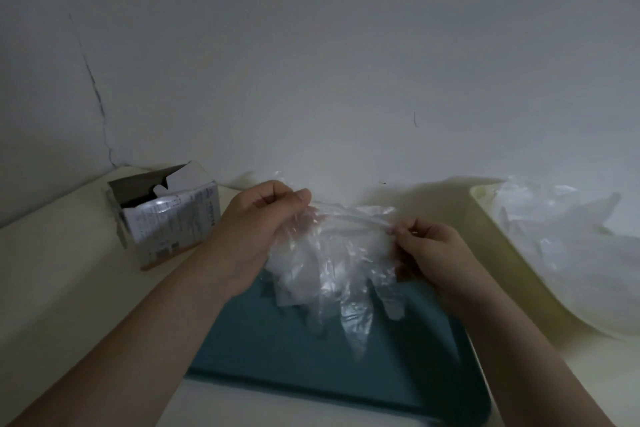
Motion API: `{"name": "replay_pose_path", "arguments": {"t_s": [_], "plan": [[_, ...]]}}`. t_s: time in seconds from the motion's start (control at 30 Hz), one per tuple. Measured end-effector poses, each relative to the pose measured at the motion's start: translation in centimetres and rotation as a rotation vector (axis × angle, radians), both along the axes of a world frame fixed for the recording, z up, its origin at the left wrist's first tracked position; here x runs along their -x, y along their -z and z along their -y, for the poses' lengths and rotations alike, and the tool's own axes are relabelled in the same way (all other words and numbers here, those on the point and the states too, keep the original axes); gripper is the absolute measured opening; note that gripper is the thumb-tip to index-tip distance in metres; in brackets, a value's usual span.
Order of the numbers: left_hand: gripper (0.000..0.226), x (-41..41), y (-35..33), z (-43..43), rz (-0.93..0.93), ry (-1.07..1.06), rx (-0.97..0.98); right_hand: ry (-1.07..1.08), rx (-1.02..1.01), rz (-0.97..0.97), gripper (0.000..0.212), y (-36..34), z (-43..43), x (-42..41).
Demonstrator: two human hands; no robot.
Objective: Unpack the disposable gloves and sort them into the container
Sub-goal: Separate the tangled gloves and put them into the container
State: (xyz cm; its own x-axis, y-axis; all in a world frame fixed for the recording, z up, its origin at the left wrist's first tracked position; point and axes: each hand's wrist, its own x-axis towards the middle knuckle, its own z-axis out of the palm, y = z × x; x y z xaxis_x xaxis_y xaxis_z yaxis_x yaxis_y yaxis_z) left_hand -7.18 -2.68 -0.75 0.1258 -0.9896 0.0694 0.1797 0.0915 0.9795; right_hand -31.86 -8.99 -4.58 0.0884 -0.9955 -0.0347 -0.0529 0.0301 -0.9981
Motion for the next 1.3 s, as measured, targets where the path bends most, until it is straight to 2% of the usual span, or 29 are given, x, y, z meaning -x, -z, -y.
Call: {"name": "replay_pose_path", "arguments": {"t_s": [0.1,0.17,0.2,0.23,0.3,0.4,0.5,0.6,0.73,0.9,1.0,1.07,1.17,1.23,1.3], "plan": [[0.016,0.2,-0.6,-0.6,-0.047,0.082,0.059,0.194,0.047,-0.151,0.019,1.6,1.3,0.7],[0.023,0.2,-1.0,-1.0,-0.001,0.145,0.077,0.259,0.223,-0.243,0.018,1.2,1.2,0.6],[0.027,0.1,-0.8,-0.8,0.024,0.178,0.075,0.224,0.292,-0.221,0.018,0.4,0.6,0.4],[0.029,0.1,-0.6,-0.7,0.046,0.212,0.076,0.135,0.304,-0.181,0.028,-0.6,-0.1,0.0],[0.031,0.4,0.0,-0.6,0.099,0.249,0.090,-0.137,0.189,-0.127,0.056,-2.2,-1.4,-0.3],[0.030,0.9,0.3,-0.8,0.165,0.327,0.128,-0.435,-0.042,-0.129,0.072,-2.3,-2.3,-0.9],[0.029,1.2,0.6,-1.0,0.195,0.317,0.117,-0.522,-0.142,0.116,0.062,-1.5,-2.6,-1.3],[0.030,1.4,0.8,-1.1,0.264,0.168,0.101,-0.484,-0.184,0.284,0.050,-1.3,-2.6,-1.5],[0.027,0.9,0.9,-0.7,0.373,0.096,0.035,-0.305,-0.116,0.279,0.020,-1.8,-2.1,-0.9],[0.021,-0.8,1.1,-0.3,0.533,0.169,-0.094,-0.110,-0.036,0.300,0.022,-1.5,-1.3,0.0],[0.031,-2.0,1.3,-0.1,0.634,0.214,-0.131,-0.094,0.048,0.265,0.020,-1.5,-1.0,0.1],[0.045,-2.1,1.5,0.0,0.614,0.228,-0.112,-0.161,0.071,0.259,0.018,-1.9,-1.2,0.0],[0.059,-1.0,1.9,0.0,0.489,0.341,-0.098,-0.346,0.074,0.326,0.019,-2.7,-2.2,-0.7],[0.050,0.1,2.1,-0.2,0.389,0.378,-0.113,-0.342,0.101,0.339,0.020,-2.9,-2.5,-1.1],[0.027,0.4,2.2,-0.3,0.292,0.360,-0.107,-0.205,0.117,0.354,0.021,-2.7,-2.1,-1.1]]}}
